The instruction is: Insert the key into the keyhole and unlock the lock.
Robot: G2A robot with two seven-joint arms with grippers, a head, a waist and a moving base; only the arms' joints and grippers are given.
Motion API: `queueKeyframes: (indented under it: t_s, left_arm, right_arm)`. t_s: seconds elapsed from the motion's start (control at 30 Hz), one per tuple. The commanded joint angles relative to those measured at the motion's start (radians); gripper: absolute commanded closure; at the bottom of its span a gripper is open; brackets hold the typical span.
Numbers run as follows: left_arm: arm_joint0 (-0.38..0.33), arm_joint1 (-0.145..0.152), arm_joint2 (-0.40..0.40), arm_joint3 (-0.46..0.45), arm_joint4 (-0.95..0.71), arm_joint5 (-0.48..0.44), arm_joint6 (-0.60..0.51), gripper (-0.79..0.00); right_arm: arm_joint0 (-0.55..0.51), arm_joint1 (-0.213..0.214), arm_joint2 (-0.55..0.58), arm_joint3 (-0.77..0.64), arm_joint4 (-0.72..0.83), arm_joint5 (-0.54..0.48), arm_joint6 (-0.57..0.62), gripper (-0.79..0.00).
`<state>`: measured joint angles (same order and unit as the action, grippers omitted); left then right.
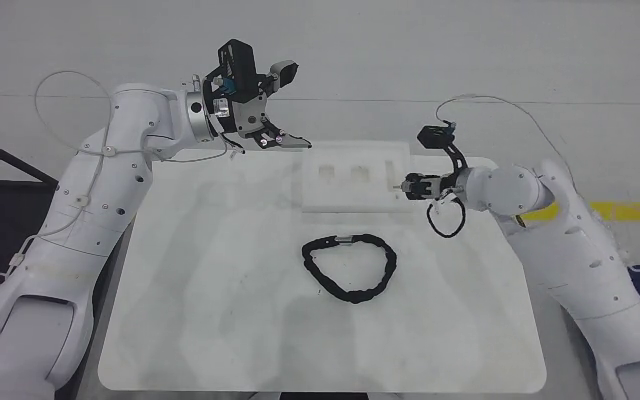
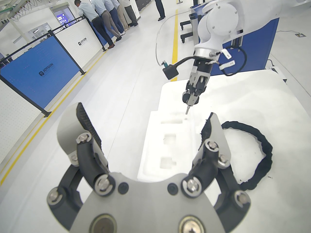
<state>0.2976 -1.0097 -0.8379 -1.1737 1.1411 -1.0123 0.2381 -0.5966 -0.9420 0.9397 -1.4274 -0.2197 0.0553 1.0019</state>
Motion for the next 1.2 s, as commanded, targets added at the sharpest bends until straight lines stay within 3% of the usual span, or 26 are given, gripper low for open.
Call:
queueKeyframes:
  t_s: [0.0, 0.17, 0.33, 0.63, 0.83, 1.17]
  left_arm:
    - [0.000, 0.000, 0.000, 0.000, 0.000, 0.000, 0.000, -0.785]
    - [0.000, 0.000, 0.000, 0.000, 0.000, 0.000, 0.000, -0.785]
    - [0.000, 0.000, 0.000, 0.000, 0.000, 0.000, 0.000, -0.785]
    - [0.000, 0.000, 0.000, 0.000, 0.000, 0.000, 0.000, -0.785]
    - [0.000, 0.000, 0.000, 0.000, 0.000, 0.000, 0.000, -0.785]
    - [0.000, 0.000, 0.000, 0.000, 0.000, 0.000, 0.000, -0.785]
  right_arm:
    - [-0.043, 0.016, 0.074, -0.044, 0.066, -0.093, -0.001, 0.000]
    - [-0.157, 0.051, 0.226, -0.141, 0.247, -0.299, 0.053, 0.000]
    - [-0.233, 0.075, 0.355, -0.215, 0.430, -0.394, 0.137, 0.000]
    - [-0.280, 0.103, 0.531, -0.291, 0.589, -0.419, 0.216, 0.000]
    - [-0.305, 0.108, 0.562, -0.298, 0.556, -0.419, 0.153, 0.000]
    - [-0.305, 0.108, 0.562, -0.298, 0.556, -0.419, 0.153, 0.000]
